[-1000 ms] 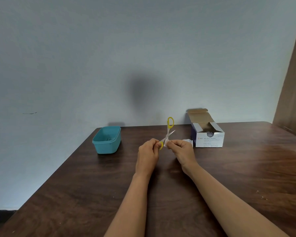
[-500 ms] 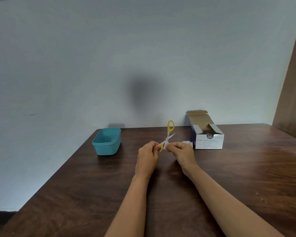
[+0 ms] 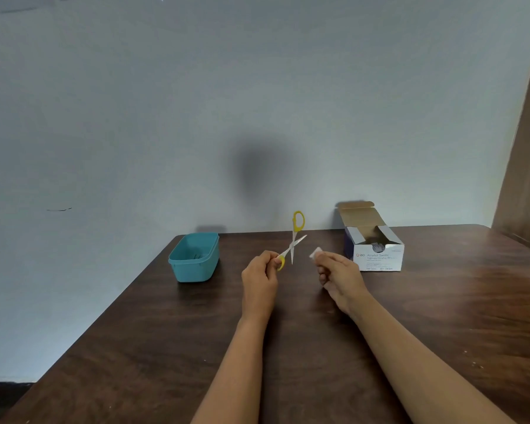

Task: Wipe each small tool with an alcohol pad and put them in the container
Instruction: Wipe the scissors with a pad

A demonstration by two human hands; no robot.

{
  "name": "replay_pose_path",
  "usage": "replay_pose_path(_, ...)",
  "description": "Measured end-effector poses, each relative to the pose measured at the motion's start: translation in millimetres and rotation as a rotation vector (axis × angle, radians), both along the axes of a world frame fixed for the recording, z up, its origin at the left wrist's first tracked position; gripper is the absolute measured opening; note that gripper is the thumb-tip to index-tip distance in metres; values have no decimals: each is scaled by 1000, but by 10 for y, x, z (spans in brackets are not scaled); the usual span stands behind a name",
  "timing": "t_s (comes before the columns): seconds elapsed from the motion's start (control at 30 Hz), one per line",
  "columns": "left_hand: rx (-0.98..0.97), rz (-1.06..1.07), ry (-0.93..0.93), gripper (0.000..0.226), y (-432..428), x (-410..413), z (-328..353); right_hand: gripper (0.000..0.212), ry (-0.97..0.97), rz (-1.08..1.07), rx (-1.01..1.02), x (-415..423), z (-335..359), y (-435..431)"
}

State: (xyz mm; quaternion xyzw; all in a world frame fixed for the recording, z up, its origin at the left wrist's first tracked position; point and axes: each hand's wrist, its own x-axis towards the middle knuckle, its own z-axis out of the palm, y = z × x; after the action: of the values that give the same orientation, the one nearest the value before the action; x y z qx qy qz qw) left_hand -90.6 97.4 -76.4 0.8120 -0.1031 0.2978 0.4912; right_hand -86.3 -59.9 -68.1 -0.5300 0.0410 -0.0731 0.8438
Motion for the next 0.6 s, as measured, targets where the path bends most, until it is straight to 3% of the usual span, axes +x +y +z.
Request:
replay_pose_path(0.07, 51, -41, -1, 20, 0, 3, -7, 3, 41, -16, 180, 7, 15, -38)
replay_pose_path(0.17, 155, -80, 8, 19, -2, 15, -25, 5, 52, -23, 284, 18, 19, -67)
replay_pose_path(0.6, 241, -33, -4, 17, -6, -14, -6, 9, -99, -48, 205, 93, -72, -100)
